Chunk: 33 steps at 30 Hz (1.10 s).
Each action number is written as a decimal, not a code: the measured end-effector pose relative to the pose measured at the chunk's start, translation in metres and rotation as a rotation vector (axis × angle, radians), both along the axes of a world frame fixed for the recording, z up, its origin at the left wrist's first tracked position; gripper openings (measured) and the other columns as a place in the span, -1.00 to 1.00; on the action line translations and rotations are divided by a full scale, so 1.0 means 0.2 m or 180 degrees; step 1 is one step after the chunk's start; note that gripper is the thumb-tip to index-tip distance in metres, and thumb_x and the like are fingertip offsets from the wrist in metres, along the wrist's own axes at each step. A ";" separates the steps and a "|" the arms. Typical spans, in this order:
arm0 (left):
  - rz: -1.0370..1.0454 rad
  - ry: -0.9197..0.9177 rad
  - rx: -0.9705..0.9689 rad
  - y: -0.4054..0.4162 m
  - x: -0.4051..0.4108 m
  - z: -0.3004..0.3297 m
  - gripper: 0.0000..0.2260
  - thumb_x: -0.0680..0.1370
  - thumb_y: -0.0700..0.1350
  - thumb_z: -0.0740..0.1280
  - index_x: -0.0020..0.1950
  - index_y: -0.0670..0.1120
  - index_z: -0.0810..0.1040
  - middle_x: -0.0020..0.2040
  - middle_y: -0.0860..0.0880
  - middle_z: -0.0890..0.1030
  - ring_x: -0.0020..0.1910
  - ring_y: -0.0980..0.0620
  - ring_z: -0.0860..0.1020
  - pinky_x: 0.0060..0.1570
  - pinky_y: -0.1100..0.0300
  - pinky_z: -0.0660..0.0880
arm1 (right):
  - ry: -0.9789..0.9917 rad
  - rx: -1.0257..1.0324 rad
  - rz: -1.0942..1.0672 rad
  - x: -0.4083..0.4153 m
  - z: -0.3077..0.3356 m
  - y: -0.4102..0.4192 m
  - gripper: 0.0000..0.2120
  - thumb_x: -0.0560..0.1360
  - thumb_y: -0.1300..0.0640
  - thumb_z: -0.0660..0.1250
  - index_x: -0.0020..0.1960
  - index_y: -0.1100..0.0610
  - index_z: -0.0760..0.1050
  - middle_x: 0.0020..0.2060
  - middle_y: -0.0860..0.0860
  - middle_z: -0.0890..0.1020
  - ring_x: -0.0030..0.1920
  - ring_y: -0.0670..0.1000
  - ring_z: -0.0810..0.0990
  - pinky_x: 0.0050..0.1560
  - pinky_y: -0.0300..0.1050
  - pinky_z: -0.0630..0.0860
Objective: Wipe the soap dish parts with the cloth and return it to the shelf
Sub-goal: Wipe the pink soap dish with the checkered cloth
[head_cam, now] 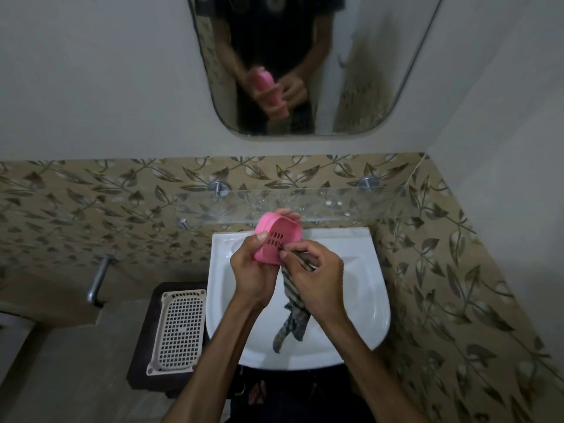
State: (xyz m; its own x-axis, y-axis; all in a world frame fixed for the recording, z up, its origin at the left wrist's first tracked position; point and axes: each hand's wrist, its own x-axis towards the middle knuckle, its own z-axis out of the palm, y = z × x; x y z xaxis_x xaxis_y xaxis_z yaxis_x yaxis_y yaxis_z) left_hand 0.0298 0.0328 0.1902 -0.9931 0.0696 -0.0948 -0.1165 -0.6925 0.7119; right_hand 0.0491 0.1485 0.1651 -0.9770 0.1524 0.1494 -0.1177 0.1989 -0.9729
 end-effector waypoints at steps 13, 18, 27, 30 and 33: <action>-0.0135 0.0008 0.0188 0.01 -0.01 -0.04 -0.37 0.34 0.04 0.51 0.28 -0.31 0.54 0.36 -0.40 0.46 0.39 -0.35 0.41 0.59 -0.29 0.06 | -0.0127 -0.0375 -0.0030 -0.01 0.04 -0.06 -0.74 0.51 0.25 0.55 -0.07 -0.13 0.73 -0.11 -0.11 0.79 -0.02 -0.09 0.77 0.08 -0.04 0.72; -0.0109 -0.0077 0.0416 0.00 -0.01 -0.07 -0.37 0.33 0.03 0.51 0.29 -0.30 0.52 0.40 -0.42 0.41 0.40 -0.37 0.37 0.56 -0.26 0.10 | 0.0236 -0.0099 0.0232 0.02 0.05 -0.09 -0.80 0.49 0.19 0.55 -0.05 -0.12 0.74 -0.10 -0.16 0.76 -0.01 -0.07 0.76 0.05 -0.16 0.67; -0.0207 0.0174 0.0541 -0.01 -0.03 -0.08 -0.47 0.30 0.00 0.51 0.18 -0.25 0.60 0.27 -0.33 0.55 0.31 -0.30 0.49 0.40 -0.13 0.36 | 0.0363 0.0392 0.0283 0.01 0.00 -0.04 -0.84 0.49 0.26 0.51 -0.05 0.01 0.74 -0.09 -0.14 0.73 0.01 -0.08 0.72 0.05 -0.20 0.64; -0.0173 0.0197 0.0428 0.01 -0.02 -0.08 -0.45 0.27 -0.01 0.52 0.16 -0.25 0.57 0.25 -0.33 0.51 0.31 -0.30 0.43 0.34 -0.12 0.35 | 0.0052 0.0444 -0.0194 -0.01 -0.03 0.00 -0.86 0.50 0.32 0.52 -0.04 0.09 0.73 -0.10 -0.08 0.74 -0.03 -0.11 0.71 0.04 -0.11 0.67; -0.0141 0.0163 0.0478 0.02 -0.02 -0.08 -0.44 0.23 -0.01 0.52 0.15 -0.26 0.55 0.20 -0.30 0.55 0.26 -0.28 0.48 0.30 -0.08 0.41 | 0.0055 0.0243 0.0128 0.03 -0.02 -0.01 -0.83 0.49 0.28 0.52 -0.07 0.01 0.73 -0.11 -0.11 0.74 -0.03 -0.07 0.73 0.03 -0.23 0.64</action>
